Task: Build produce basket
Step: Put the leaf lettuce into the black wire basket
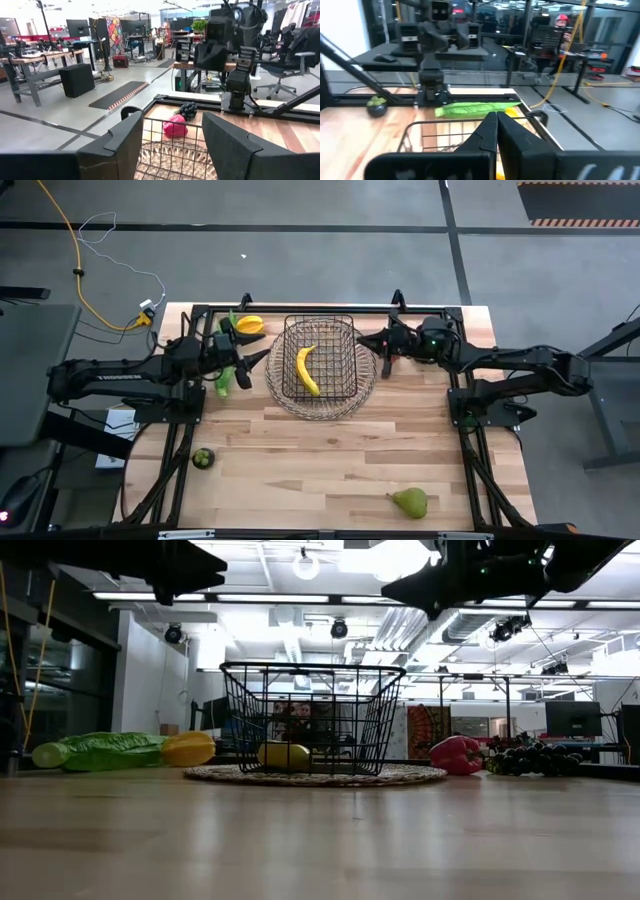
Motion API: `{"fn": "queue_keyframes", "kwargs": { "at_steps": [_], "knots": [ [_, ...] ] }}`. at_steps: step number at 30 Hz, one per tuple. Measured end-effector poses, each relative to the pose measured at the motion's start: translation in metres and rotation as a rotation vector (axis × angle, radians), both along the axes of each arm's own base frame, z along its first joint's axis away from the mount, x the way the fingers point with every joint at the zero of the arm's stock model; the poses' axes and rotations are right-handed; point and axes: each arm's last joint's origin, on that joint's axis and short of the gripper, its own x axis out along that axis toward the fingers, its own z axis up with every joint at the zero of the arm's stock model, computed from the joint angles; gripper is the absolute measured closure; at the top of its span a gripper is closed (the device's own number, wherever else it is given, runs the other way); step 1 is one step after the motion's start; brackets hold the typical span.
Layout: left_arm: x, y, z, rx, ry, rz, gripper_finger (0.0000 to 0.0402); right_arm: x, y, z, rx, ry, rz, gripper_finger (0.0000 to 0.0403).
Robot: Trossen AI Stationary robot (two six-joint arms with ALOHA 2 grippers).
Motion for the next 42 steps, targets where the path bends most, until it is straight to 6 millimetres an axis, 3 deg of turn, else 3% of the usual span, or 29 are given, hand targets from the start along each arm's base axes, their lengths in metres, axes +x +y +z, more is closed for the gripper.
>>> {"fn": "queue_keyframes", "kwargs": {
  "at_steps": [9,18,23,28,37,42],
  "knots": [
    [0.010,0.005,-0.011,-0.019,0.076,0.083,0.0193,0.000,-0.001,0.000,0.025,-0.001,-0.031,0.0402],
    [0.010,0.008,-0.015,-0.071,0.130,0.177,0.0124,0.000,-0.001,-0.004,0.035,0.032,-0.031,0.0402],
    [0.002,0.010,-0.013,-0.210,0.249,0.383,0.0093,0.000,-0.001,-0.004,0.035,0.034,-0.031,0.0402],
    [-0.011,0.009,-0.011,-0.415,0.332,0.560,0.0087,0.000,-0.001,-0.004,0.034,0.034,-0.032,0.0402],
    [-0.027,0.004,-0.045,-0.696,0.556,0.870,0.0087,-0.001,-0.003,-0.004,0.033,0.033,-0.081,0.0402],
    [-0.022,0.005,-0.060,-0.747,0.656,0.968,0.0087,-0.001,-0.003,-0.004,0.033,0.033,-0.081,0.0402]
  ]
}}
